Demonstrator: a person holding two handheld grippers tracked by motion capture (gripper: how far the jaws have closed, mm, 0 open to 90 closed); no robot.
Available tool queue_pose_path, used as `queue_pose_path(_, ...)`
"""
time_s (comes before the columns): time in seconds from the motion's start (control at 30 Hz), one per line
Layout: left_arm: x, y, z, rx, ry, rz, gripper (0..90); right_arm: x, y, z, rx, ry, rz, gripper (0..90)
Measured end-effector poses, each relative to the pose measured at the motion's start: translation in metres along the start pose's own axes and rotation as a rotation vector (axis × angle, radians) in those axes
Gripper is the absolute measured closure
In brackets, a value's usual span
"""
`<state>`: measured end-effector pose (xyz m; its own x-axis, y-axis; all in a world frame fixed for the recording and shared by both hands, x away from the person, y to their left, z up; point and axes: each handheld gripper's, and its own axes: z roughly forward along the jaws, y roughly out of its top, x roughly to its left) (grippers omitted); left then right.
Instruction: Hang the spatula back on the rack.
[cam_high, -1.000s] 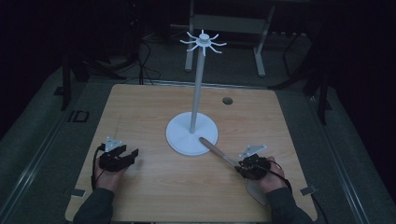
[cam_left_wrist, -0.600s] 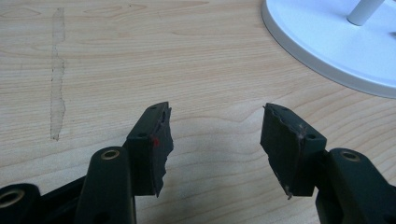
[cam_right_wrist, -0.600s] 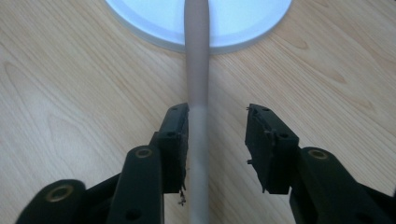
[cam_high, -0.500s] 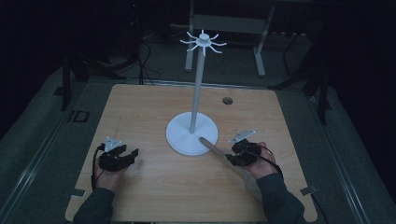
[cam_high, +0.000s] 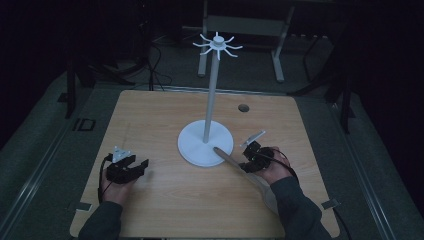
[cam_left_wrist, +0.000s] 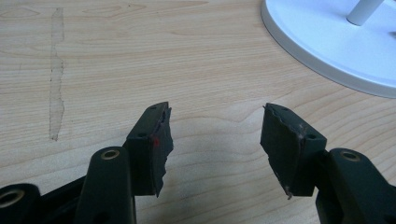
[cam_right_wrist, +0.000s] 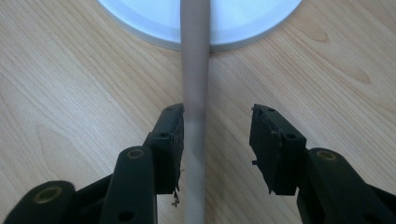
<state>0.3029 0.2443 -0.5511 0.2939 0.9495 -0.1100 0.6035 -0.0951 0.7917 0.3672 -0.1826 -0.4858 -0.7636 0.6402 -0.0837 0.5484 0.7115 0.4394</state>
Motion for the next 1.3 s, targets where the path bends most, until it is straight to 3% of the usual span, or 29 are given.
queue_pose_path(0.2,0.0,0.0,0.0,0.003,-0.001,0.001,43.0,0.0,0.007,0.005,0.034,0.01,-0.023,59.0)
queue_pose_path(0.47,-0.001,0.0,0.0,0.005,-0.002,0.002,43.0,-0.004,0.01,0.008,0.051,0.048,-0.01,61.0)
queue_pose_path(0.77,0.0,0.0,0.0,0.004,-0.002,0.002,43.0,-0.001,0.014,0.019,0.1,0.058,-0.02,63.7)
queue_pose_path(1.3,0.0,0.0,0.0,-0.001,-0.001,0.0,43.0,0.0,0.019,0.039,0.188,0.089,-0.041,63.3)
